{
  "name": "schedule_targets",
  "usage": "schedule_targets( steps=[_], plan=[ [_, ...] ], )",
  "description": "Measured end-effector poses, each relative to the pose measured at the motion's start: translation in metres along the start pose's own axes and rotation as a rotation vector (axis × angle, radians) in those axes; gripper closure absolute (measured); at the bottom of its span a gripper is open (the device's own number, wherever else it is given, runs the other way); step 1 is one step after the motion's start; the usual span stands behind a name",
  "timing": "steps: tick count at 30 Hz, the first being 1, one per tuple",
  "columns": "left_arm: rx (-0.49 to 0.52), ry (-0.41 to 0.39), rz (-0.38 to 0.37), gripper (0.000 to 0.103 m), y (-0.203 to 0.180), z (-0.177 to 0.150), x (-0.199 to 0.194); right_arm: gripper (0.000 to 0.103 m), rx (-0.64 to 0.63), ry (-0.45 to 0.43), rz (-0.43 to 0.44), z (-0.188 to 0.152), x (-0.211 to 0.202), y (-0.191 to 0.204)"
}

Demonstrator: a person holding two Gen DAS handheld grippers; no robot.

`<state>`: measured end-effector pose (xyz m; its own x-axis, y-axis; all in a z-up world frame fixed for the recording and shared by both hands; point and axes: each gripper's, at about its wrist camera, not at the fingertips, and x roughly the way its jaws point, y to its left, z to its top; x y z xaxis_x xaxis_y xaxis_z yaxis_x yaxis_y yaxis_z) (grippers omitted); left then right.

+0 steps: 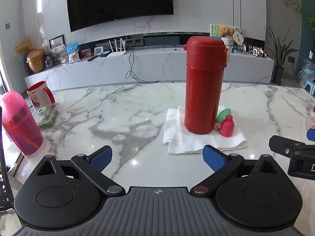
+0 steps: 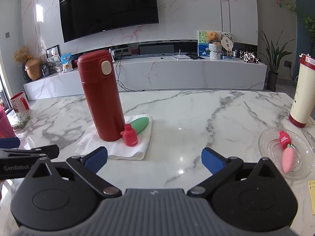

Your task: Clean container

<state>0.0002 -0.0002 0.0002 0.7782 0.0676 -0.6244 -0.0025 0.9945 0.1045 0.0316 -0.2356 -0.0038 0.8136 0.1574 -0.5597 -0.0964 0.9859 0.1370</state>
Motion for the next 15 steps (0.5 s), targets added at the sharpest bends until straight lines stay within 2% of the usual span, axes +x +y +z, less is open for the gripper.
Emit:
schedule_targets(
  steps=[9,15],
  plan=[
    [-0.03,-0.063,0.014,0.003,-0.0009,0.0031,-0.0002,0.0,-0.012,0.005,0.002,-0.0024,0.0022,0.0011],
    [-0.03,-0.063,0.009,0.003,0.0001,0.0017,0.0011,0.0,-0.02,0.009,0.003,-0.004,0.0036,0.0018]
  ],
)
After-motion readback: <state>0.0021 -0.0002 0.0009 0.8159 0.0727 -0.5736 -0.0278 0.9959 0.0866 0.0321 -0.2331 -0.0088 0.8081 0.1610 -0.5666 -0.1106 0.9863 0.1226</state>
